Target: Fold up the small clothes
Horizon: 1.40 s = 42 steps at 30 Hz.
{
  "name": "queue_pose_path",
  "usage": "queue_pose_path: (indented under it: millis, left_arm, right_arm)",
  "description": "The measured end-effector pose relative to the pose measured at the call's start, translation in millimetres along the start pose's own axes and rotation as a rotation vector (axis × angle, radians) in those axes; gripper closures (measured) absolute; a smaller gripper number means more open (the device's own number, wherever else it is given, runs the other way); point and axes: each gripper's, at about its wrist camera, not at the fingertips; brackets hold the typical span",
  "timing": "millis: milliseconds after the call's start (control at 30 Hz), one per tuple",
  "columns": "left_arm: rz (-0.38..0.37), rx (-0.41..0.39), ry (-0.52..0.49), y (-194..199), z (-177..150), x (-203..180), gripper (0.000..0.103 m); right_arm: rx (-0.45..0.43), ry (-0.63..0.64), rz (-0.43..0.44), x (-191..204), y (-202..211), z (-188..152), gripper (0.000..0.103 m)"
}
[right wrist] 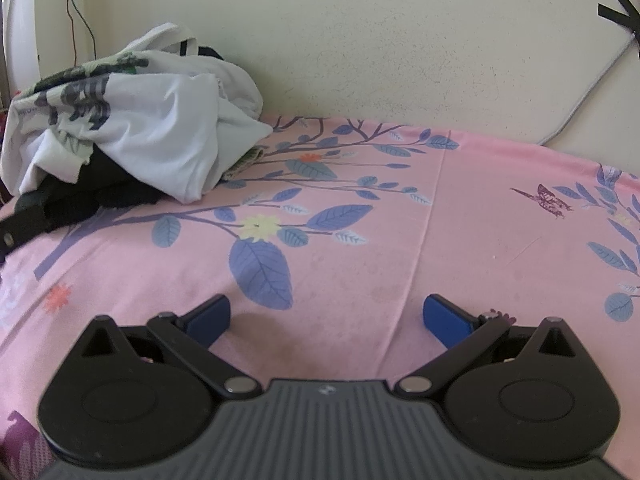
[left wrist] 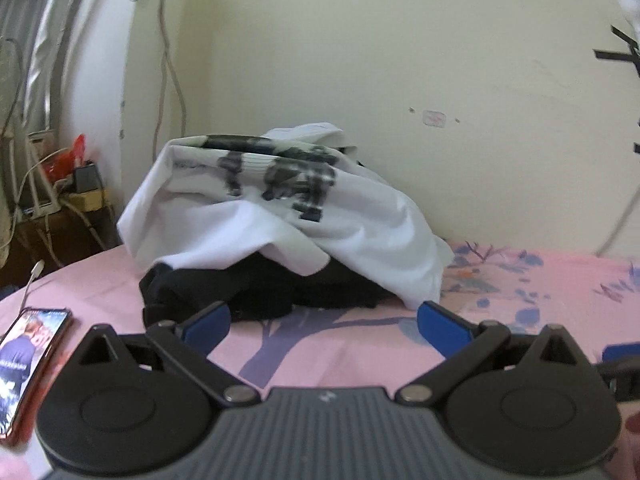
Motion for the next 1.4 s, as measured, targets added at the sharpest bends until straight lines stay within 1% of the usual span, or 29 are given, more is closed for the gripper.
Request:
queue_pose_path:
  millis: [67,200,367,533,733,833,1400]
  left_arm:
    - [-0.006,0.006,-0.002,-1,-1,0,0.0]
    - [-0.007,0.017,0.012,-2,-1,2,0.0]
    - [-0.013,0.039,0.012,-4,-2,3,0.0]
    - [-0.031,0.069,-0.008,-6,-1,2,0.0]
    - [-0.045,0.089,-0.01,-8,-1,3,0.0]
    - [-0.047,0.095,-0.008,-9,-1,4,0.0]
    - [-0.054,0.107,0.005,-11,0,7,0.0]
  right_arm:
    - [-0.003,-0.021,0.016,-4,1,0,0.006]
    - [-0.016,-0.112,0.086,-21,4,-2,0.006]
    - [-0.024,-0.196,0.154,-36,4,-4,0.006]
    - [-0.03,-0.258,0.2,-45,3,-5,0.006]
    - [-0.042,-0.373,0.274,-62,0,-10,0.006]
    - [-0.045,-0.388,0.285,-63,0,-11,0.006]
    - [-0.045,-0.392,0.289,-64,1,-12,0.006]
Point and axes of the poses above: each gripper's, at about its wrist camera, not at the fingertips, and y roughly against the way its jaws point, x to its left, z to its top, and after that the axes turned 12 degrees about -z, right-handed
